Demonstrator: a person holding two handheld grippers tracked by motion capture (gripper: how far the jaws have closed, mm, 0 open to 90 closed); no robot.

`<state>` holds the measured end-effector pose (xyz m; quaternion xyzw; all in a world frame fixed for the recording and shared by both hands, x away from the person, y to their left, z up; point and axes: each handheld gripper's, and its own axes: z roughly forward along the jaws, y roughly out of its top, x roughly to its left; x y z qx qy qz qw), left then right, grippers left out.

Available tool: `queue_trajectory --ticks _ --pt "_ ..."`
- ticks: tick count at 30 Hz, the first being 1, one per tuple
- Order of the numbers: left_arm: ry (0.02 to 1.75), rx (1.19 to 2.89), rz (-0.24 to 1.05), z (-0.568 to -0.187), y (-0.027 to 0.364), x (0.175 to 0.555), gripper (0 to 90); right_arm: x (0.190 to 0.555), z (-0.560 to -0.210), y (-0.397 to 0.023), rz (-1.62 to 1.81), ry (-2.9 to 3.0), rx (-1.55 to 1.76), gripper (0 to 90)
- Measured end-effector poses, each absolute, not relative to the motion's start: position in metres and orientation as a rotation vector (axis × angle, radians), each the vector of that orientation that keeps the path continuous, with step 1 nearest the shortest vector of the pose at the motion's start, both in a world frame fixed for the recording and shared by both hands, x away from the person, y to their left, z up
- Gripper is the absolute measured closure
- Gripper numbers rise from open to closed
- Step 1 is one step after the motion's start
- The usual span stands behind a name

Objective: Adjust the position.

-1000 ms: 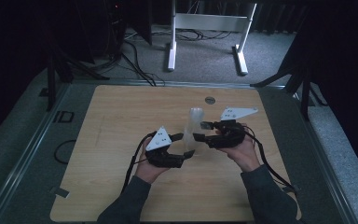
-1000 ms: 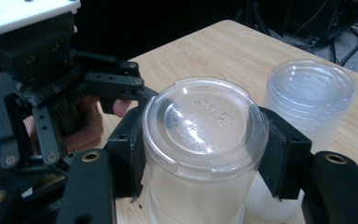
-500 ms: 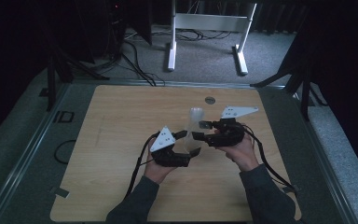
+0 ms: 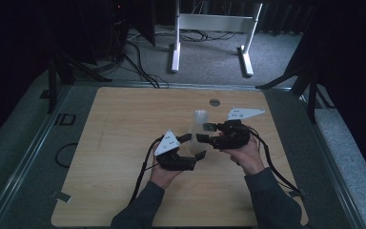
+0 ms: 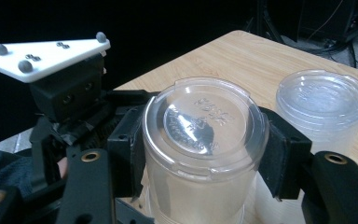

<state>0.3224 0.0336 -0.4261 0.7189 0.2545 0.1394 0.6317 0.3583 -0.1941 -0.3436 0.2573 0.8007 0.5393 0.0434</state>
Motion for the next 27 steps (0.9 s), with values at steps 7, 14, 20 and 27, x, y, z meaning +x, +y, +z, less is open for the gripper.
queue_trajectory --ticks 7,14,20,27 --pt "0.578 1.66 0.318 -0.4295 0.0312 0.3233 20.2 0.3586 -0.3431 -0.1946 1.669 2.447 0.79 40.9" --pt "0.568 1.656 0.319 -0.4294 0.0309 0.3232 21.3 0.359 -0.3423 -0.1955 1.692 2.449 0.793 40.9" --pt "0.559 1.644 0.32 -0.4291 0.0319 0.3226 21.2 0.3592 -0.3425 -0.1951 1.704 2.451 0.796 41.0" --pt "0.564 1.627 0.322 -0.4288 0.0324 0.3215 21.3 0.3597 -0.3432 -0.1951 1.718 2.443 0.805 41.0"
